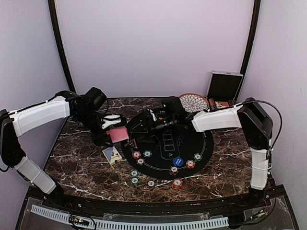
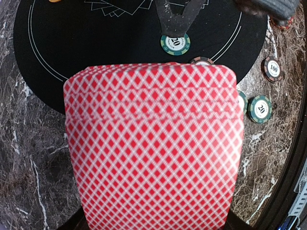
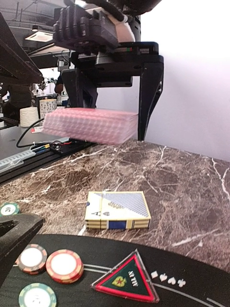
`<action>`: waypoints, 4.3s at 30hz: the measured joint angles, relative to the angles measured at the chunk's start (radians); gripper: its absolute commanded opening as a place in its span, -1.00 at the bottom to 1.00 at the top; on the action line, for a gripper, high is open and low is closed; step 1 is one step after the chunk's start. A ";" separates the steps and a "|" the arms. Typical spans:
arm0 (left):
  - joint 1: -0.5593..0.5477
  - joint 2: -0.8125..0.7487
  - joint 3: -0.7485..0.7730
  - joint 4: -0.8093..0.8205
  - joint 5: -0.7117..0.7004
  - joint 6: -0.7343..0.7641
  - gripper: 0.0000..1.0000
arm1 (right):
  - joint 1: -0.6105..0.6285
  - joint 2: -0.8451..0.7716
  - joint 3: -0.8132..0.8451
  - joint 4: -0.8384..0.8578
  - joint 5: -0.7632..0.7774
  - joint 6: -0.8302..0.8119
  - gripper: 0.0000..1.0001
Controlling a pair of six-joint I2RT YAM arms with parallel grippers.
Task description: Distribute texas hold em gaming equipment
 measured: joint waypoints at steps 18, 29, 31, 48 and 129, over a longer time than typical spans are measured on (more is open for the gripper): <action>-0.039 0.020 0.061 -0.026 0.007 0.016 -1.00 | 0.032 0.119 0.065 0.230 -0.109 0.166 0.68; -0.055 0.033 0.077 -0.027 0.010 0.017 -1.00 | 0.046 0.205 0.131 0.335 -0.139 0.261 0.36; -0.058 0.033 0.077 -0.027 0.010 0.017 -1.00 | 0.048 0.218 0.138 0.354 -0.143 0.280 0.27; -0.074 0.059 0.094 -0.038 -0.010 0.031 0.97 | 0.049 0.256 0.135 0.521 -0.166 0.430 -0.85; -0.078 0.130 0.124 0.022 0.036 0.065 -1.00 | 0.029 0.140 0.100 0.121 -0.025 0.147 -0.02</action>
